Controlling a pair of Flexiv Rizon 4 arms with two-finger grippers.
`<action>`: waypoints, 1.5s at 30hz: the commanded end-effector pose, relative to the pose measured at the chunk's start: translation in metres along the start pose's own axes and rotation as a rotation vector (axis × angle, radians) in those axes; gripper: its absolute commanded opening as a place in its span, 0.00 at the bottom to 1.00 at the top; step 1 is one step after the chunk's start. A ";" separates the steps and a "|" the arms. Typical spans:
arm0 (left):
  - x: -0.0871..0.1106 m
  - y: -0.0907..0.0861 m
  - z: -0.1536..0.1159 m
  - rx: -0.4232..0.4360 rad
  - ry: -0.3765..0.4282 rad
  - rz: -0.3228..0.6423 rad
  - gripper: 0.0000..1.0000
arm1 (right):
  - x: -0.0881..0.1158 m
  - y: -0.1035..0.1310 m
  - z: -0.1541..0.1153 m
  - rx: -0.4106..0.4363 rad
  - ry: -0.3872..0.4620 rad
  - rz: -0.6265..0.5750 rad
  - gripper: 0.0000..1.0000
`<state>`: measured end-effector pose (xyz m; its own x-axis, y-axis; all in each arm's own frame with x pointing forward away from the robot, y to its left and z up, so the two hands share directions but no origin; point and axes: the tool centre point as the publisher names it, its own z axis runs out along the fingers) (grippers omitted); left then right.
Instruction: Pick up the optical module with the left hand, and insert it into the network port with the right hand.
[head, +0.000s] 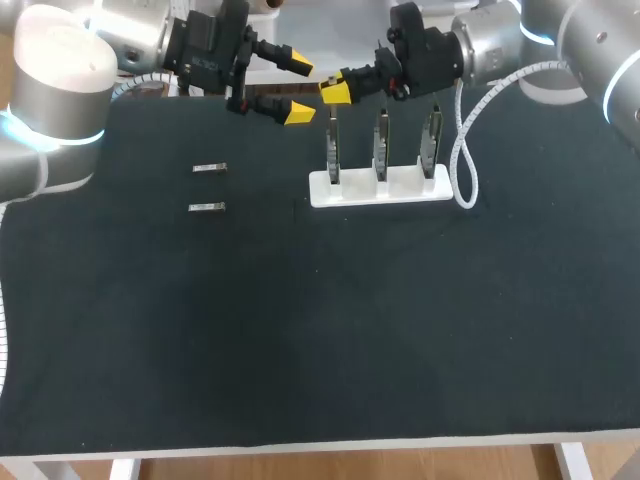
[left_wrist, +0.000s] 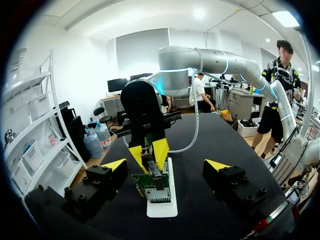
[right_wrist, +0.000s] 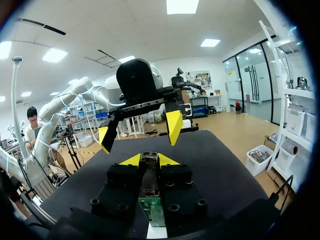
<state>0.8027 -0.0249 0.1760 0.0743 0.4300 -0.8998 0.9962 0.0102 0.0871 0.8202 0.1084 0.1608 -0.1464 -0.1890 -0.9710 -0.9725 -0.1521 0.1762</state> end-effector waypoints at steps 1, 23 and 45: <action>0.000 0.002 0.000 0.003 0.001 0.001 1.00 | 0.001 -0.009 0.000 -0.062 0.005 0.003 0.00; 0.000 0.002 0.000 0.003 0.001 0.001 1.00 | -0.008 -0.004 -0.001 -0.079 0.064 -0.031 0.00; 0.000 0.002 0.000 0.003 0.001 0.001 1.00 | -0.003 -0.002 0.001 -0.088 0.064 -0.017 0.00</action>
<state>0.8027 -0.0249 0.1760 0.0743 0.4300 -0.8998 0.9961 0.0102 0.0871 0.8151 0.1098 0.1641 -0.1143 -0.2459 -0.9625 -0.9733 -0.1666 0.1581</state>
